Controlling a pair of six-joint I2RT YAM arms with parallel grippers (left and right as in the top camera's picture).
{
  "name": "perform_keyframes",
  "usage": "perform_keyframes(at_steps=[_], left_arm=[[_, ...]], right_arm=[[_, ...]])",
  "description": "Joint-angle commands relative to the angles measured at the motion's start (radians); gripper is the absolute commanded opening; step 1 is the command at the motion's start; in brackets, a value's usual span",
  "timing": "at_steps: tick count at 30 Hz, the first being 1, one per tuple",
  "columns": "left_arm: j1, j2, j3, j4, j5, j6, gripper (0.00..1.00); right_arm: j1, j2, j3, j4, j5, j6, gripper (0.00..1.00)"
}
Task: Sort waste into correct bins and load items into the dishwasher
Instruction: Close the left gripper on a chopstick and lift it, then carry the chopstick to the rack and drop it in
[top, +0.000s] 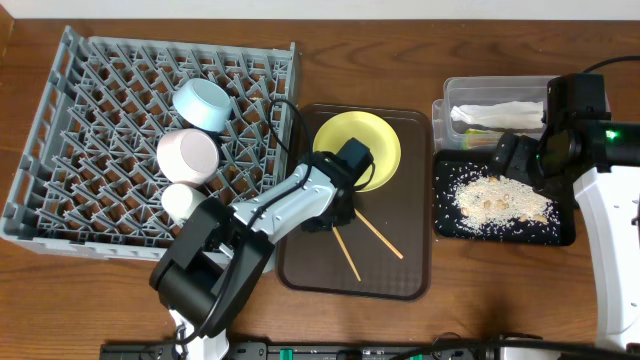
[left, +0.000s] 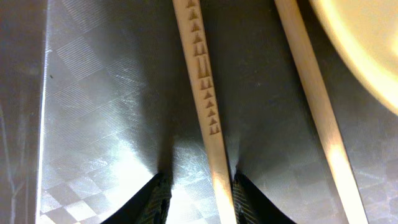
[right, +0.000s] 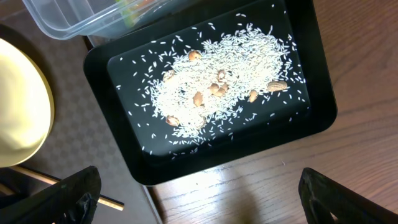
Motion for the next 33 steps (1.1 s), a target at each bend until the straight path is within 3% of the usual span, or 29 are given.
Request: perform_keyframes(at_steps=[1, 8, 23, 33], left_arm=[[-0.009, 0.026, -0.053, 0.006, -0.011, -0.01, 0.33], [-0.009, 0.026, -0.054, 0.002, -0.01, -0.009, 0.13], [0.01, -0.069, -0.043, 0.002, -0.019, 0.023, 0.08], [0.089, -0.359, -0.025, -0.023, -0.017, 0.292, 0.08]], right_arm=[[-0.002, -0.01, 0.008, -0.001, 0.003, -0.013, 0.99], [-0.002, -0.01, 0.008, -0.001, 0.003, -0.013, 0.99], [-0.002, -0.01, 0.008, -0.002, 0.003, -0.016, 0.99], [-0.002, -0.01, 0.008, -0.005, 0.003, -0.016, 0.99]])
